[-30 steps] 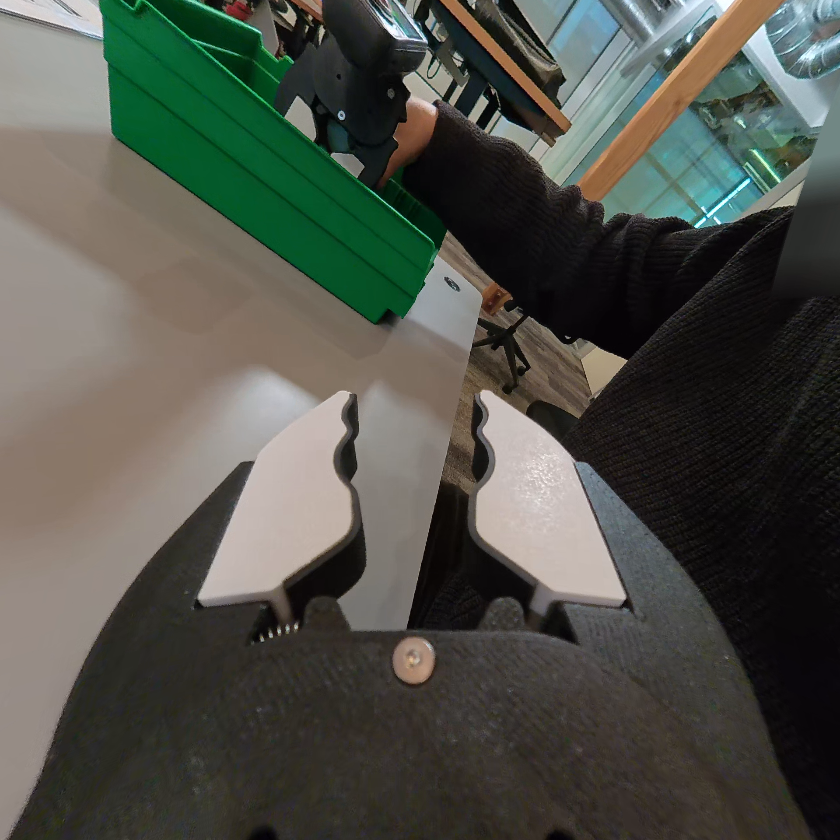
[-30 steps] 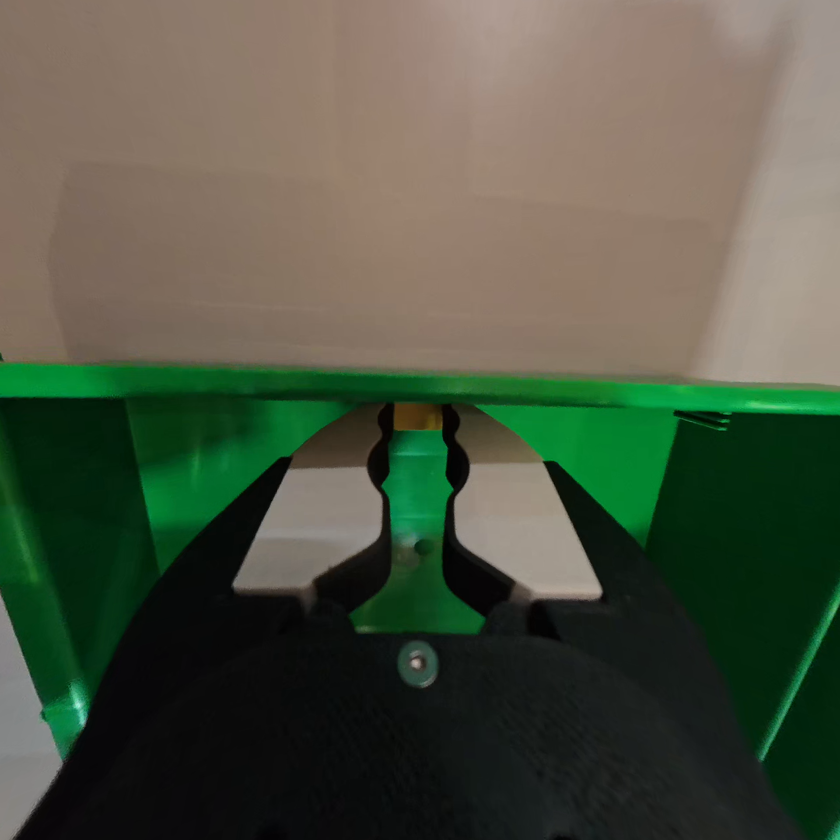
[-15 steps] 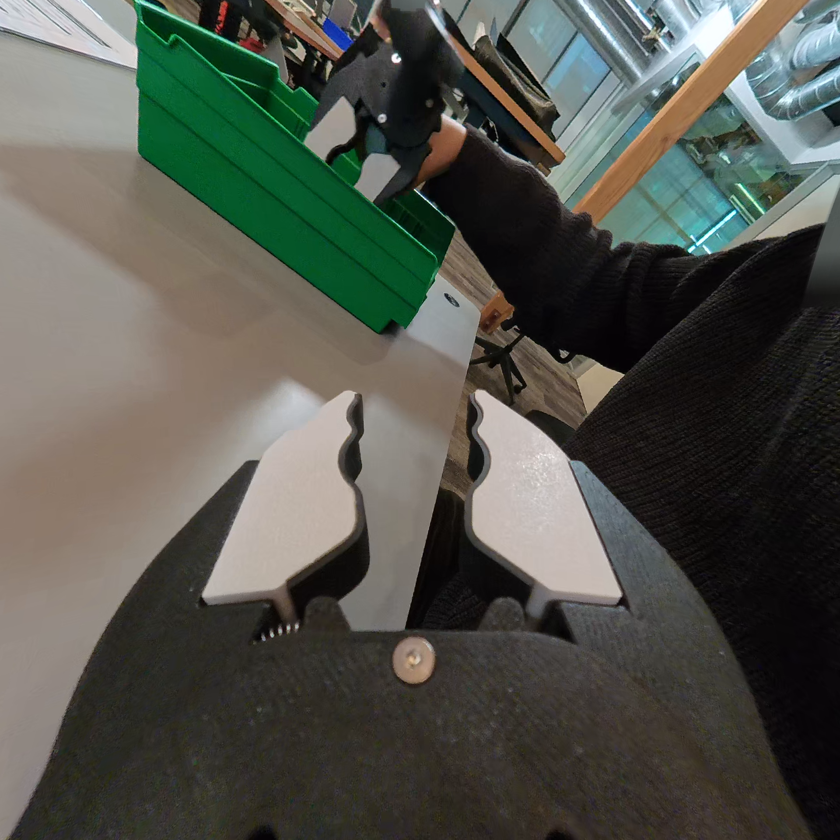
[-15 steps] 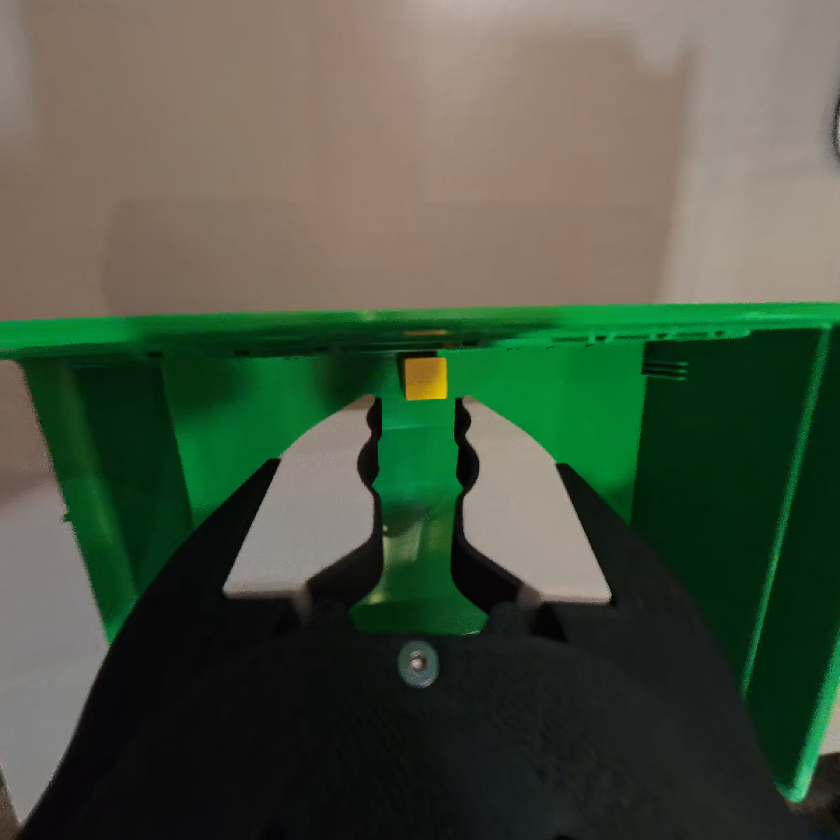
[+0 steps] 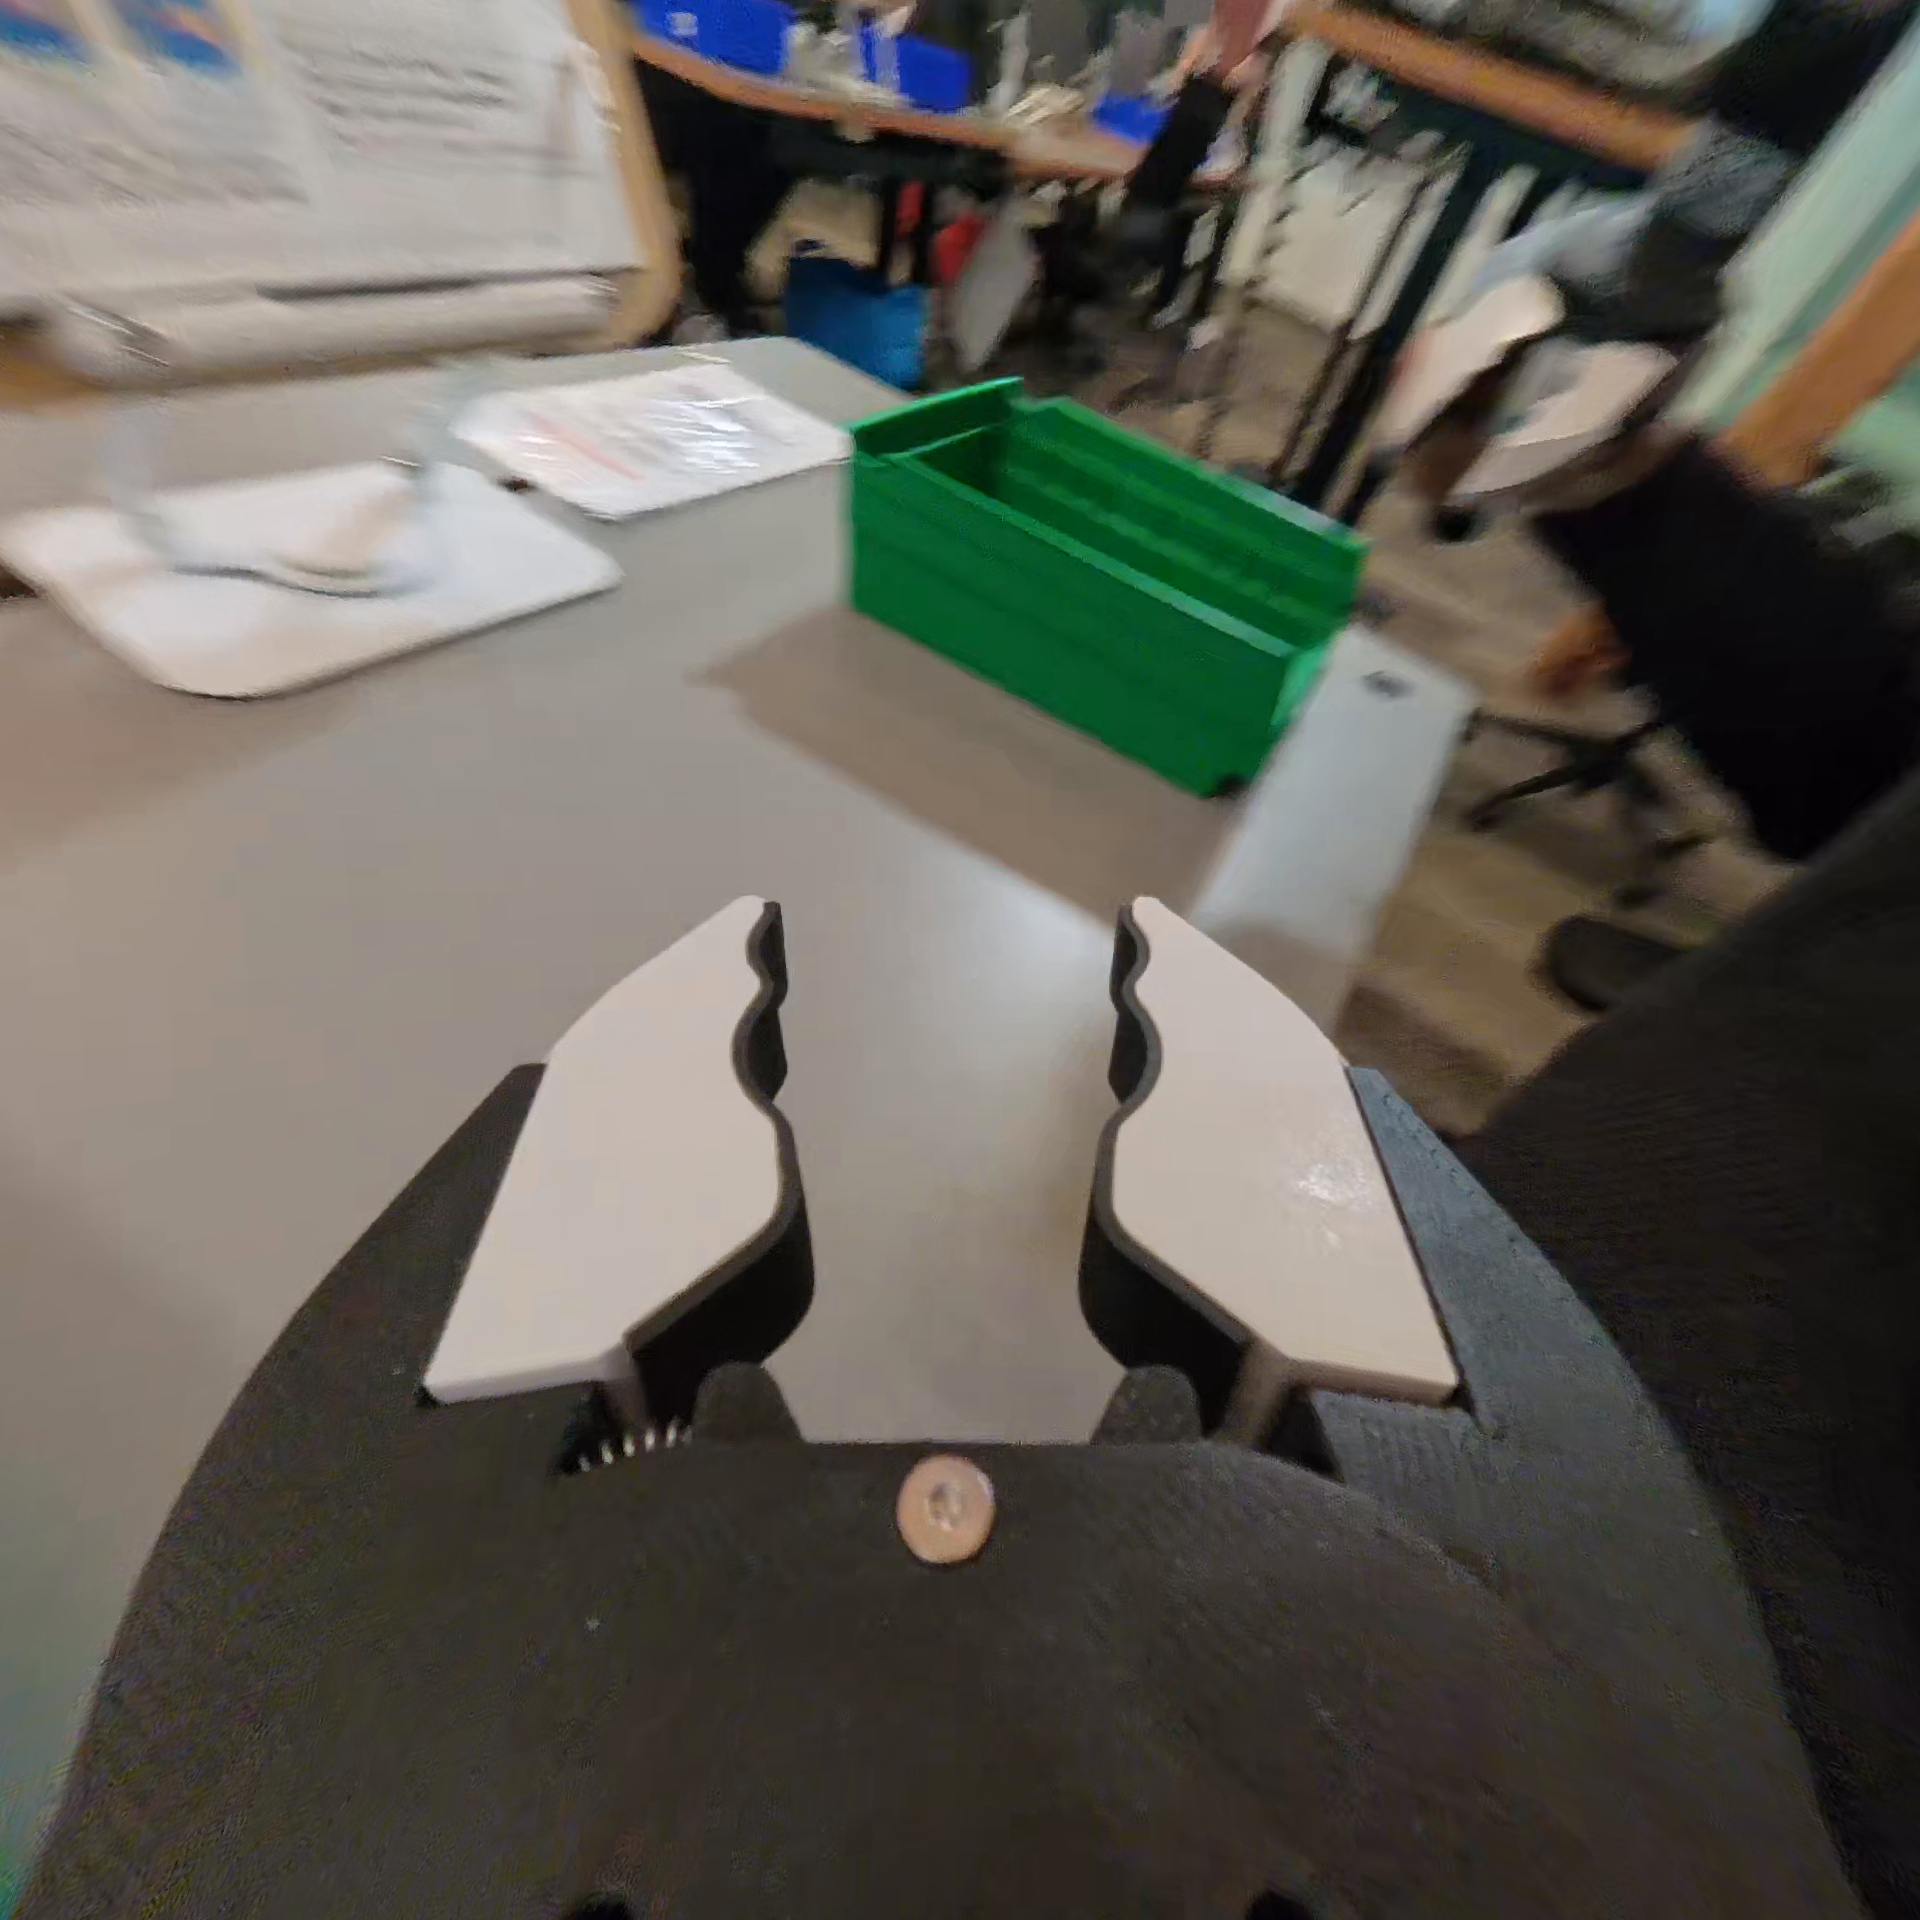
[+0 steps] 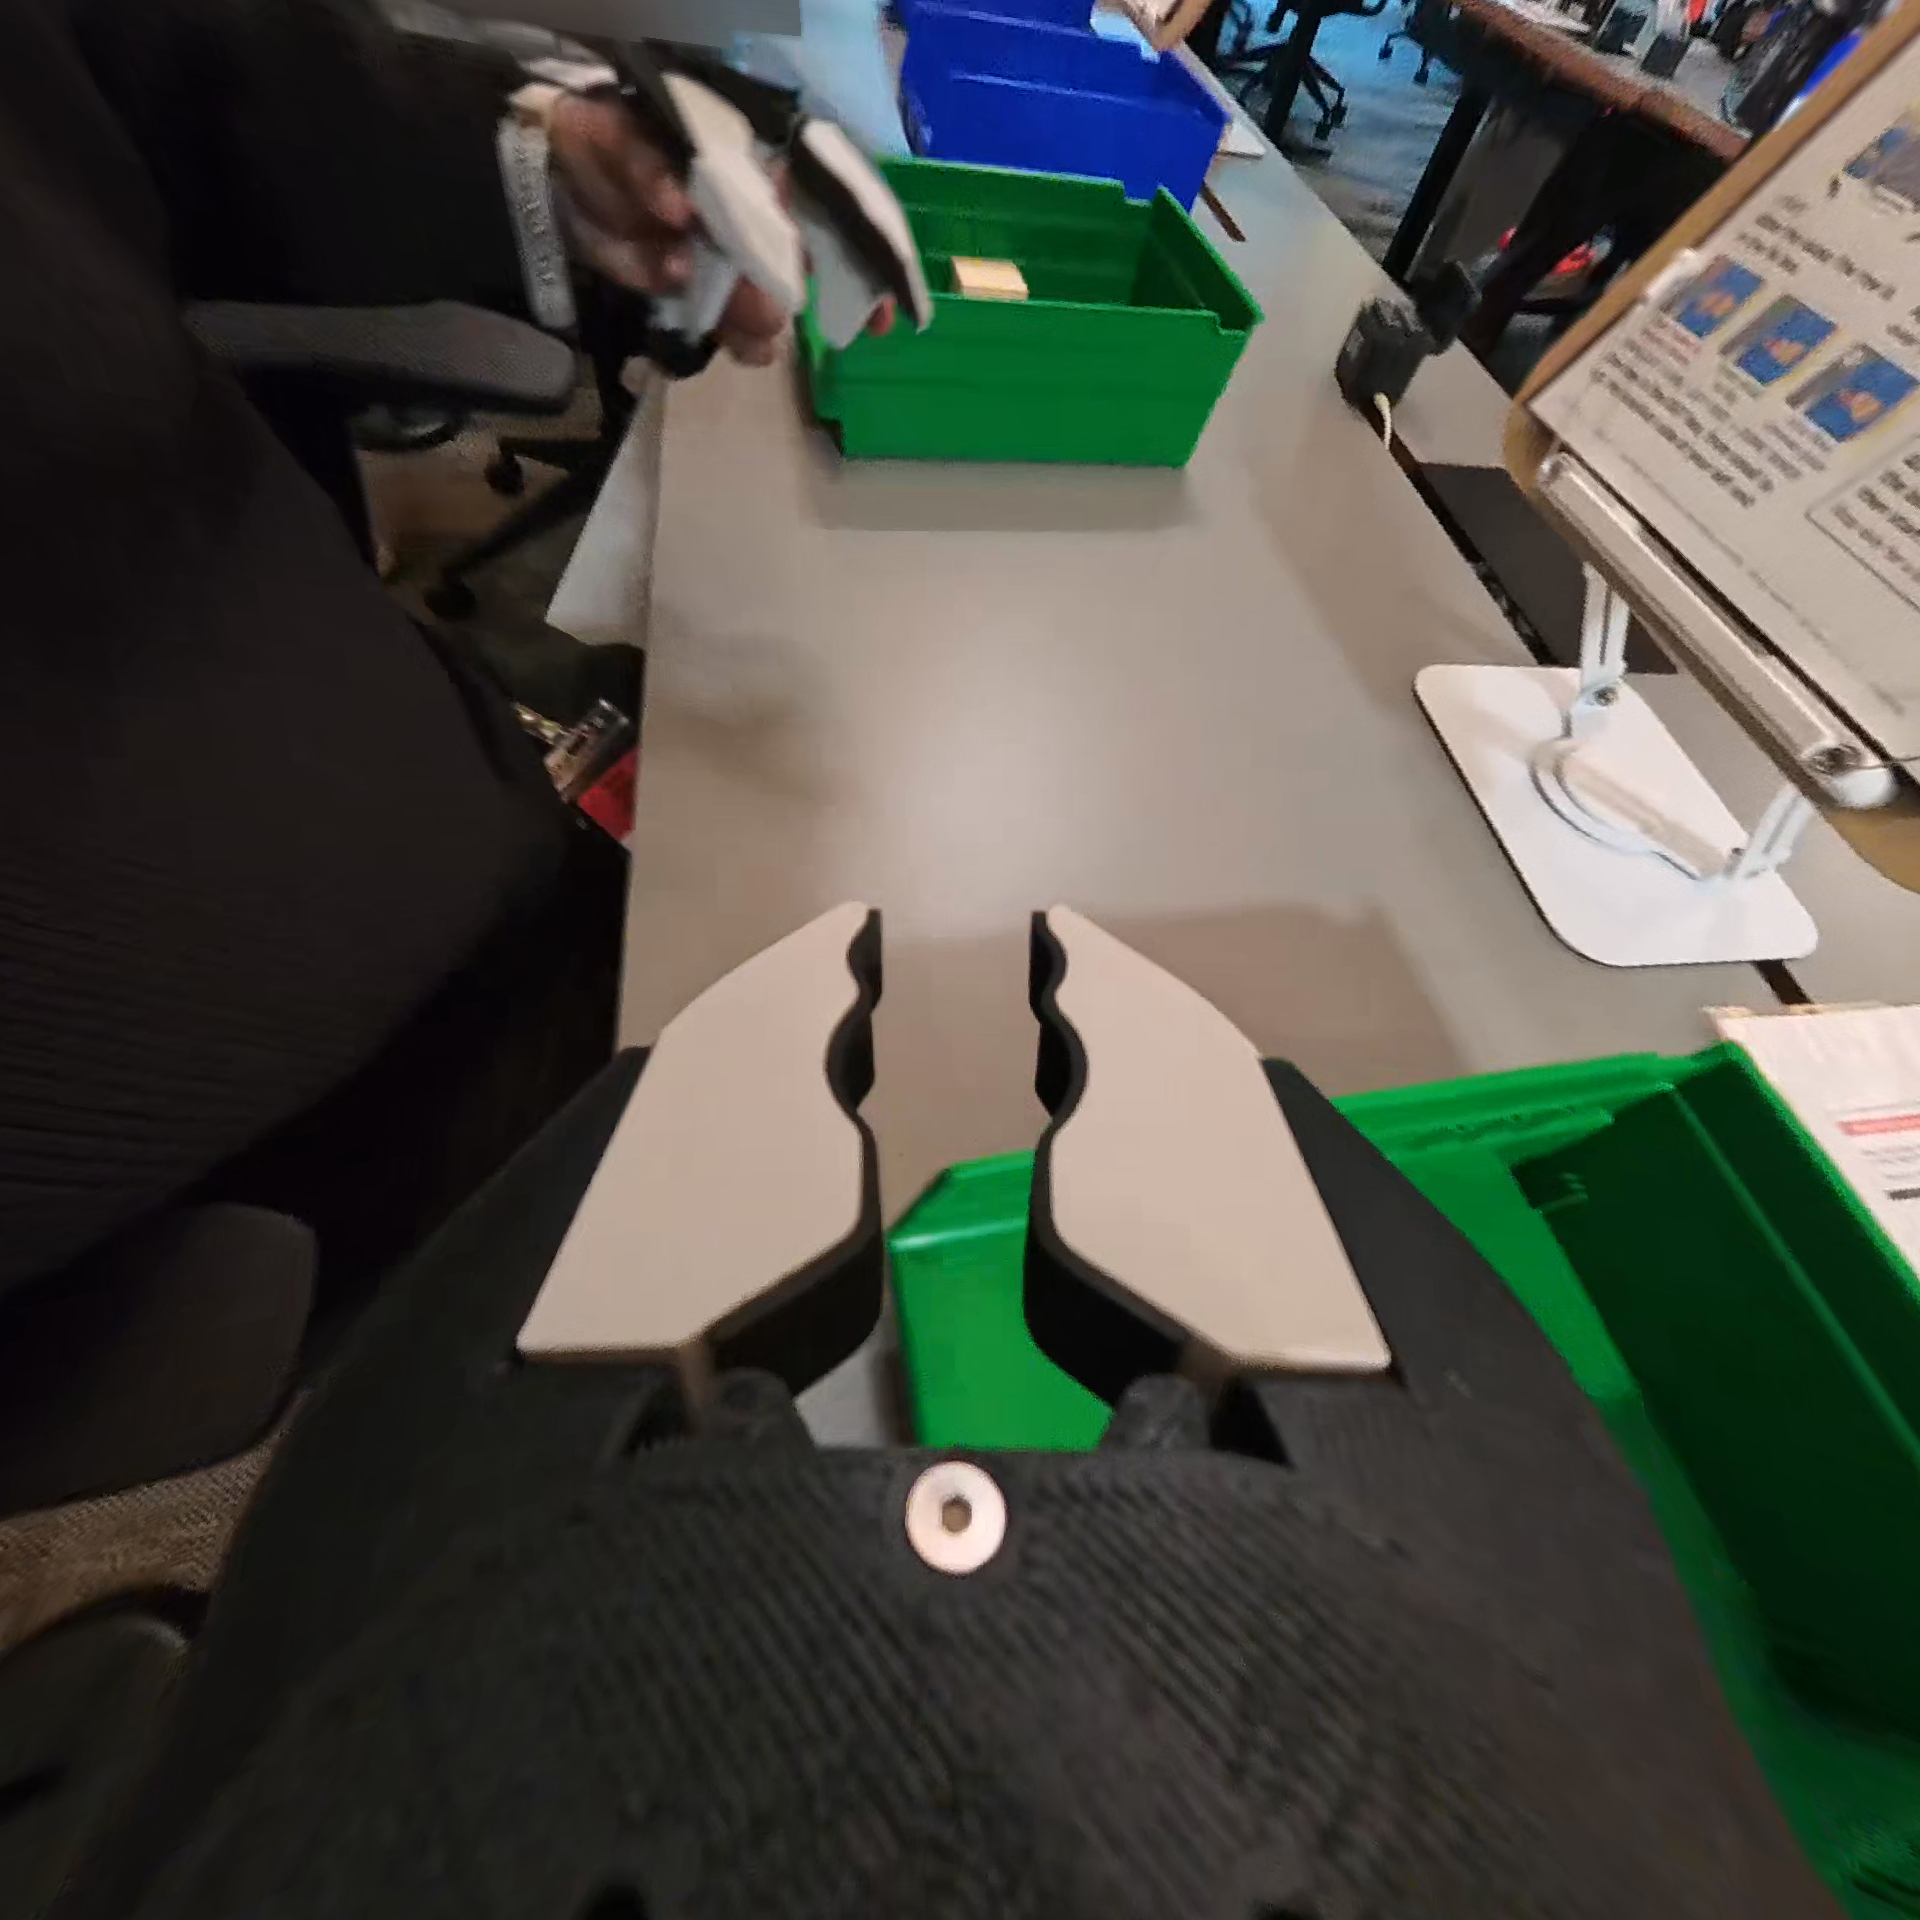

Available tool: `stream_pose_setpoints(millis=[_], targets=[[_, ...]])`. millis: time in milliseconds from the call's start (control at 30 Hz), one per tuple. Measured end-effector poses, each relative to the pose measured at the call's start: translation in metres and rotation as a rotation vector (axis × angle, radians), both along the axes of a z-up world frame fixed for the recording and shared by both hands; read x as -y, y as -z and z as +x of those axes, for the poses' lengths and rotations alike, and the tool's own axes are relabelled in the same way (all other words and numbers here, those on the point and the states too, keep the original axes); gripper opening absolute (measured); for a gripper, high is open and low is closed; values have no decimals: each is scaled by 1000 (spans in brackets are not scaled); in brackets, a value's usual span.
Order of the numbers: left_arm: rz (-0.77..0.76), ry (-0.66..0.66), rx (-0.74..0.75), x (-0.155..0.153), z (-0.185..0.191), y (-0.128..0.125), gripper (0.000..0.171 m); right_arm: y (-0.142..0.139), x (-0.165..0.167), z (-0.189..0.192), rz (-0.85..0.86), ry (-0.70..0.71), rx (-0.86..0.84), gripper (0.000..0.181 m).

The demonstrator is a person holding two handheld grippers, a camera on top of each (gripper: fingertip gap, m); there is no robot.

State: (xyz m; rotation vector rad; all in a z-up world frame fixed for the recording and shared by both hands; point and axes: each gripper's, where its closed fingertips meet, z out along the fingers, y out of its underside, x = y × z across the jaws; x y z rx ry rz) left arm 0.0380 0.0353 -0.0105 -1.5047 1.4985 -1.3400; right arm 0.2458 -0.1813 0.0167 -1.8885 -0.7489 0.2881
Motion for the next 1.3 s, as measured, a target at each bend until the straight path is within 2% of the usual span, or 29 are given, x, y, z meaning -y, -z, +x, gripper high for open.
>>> stream_pose_setpoints(millis=[100, 167, 300, 500, 700, 833, 1300], targets=[[272, -125, -104, -68, -32, -14, 64, 4, 14, -26, 3, -4, -5, 29], [388, -158, -212, -108, -52, -16, 65, 11, 19, -41, -7, -11, 3, 28], [463, -105, -430, -165, -78, -4, 65, 24, 23, -61, -52, -31, 17, 28], [487, 4, -725, -219, -90, 51, 65, 18, 24, -77, -69, -33, 12, 27], [640, 87, -955, -256, -97, 105, 59, 14, 28, -89, -77, -7, 7, 24], [707, 159, -1069, -269, -103, 128, 51, 15, 24, -91, -83, 16, 0, 23], [751, 249, -1186, -277, -100, 152, 49, 10, 0, -101, -68, -26, -12, 21]])
